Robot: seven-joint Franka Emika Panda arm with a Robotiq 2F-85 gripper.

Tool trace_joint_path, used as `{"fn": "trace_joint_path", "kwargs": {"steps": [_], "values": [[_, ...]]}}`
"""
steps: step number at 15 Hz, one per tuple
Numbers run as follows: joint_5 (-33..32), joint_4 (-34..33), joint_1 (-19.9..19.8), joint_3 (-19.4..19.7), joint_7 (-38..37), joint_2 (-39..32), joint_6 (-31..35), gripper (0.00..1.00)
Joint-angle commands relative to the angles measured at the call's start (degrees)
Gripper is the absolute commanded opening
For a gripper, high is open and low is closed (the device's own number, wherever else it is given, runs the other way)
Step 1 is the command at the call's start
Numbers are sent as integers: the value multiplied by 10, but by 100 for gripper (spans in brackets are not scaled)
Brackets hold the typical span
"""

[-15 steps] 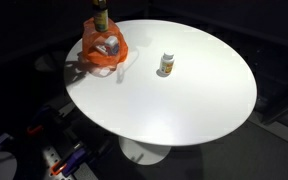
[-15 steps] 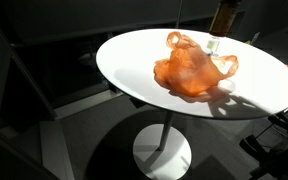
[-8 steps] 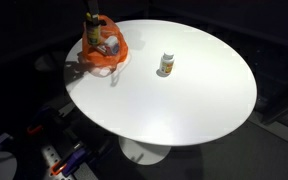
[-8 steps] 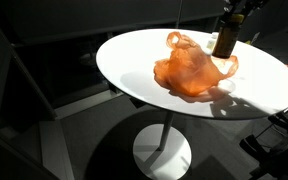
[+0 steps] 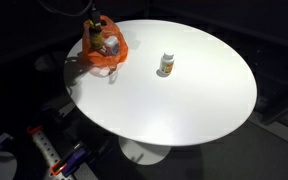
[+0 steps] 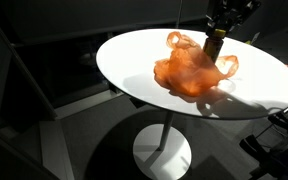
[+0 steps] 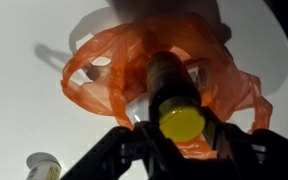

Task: Put the bottle with the yellow cap in the plastic bag

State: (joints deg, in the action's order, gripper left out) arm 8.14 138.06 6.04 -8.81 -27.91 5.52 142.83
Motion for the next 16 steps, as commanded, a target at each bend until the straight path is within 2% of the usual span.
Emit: {"fn": "trace_joint_path", "kwargs": {"steps": [1, 5, 12, 15, 16], "values": [[-13, -8, -3, 4, -1, -11, 9, 71], [-32, -23, -24, 25, -5, -5, -36, 99], [-72, -77, -77, 76, -19, -3, -135, 100], [-94, -93, -92, 89, -12, -7, -149, 100], [-80, -76, -86, 86, -5, -5, -129, 100]]}}
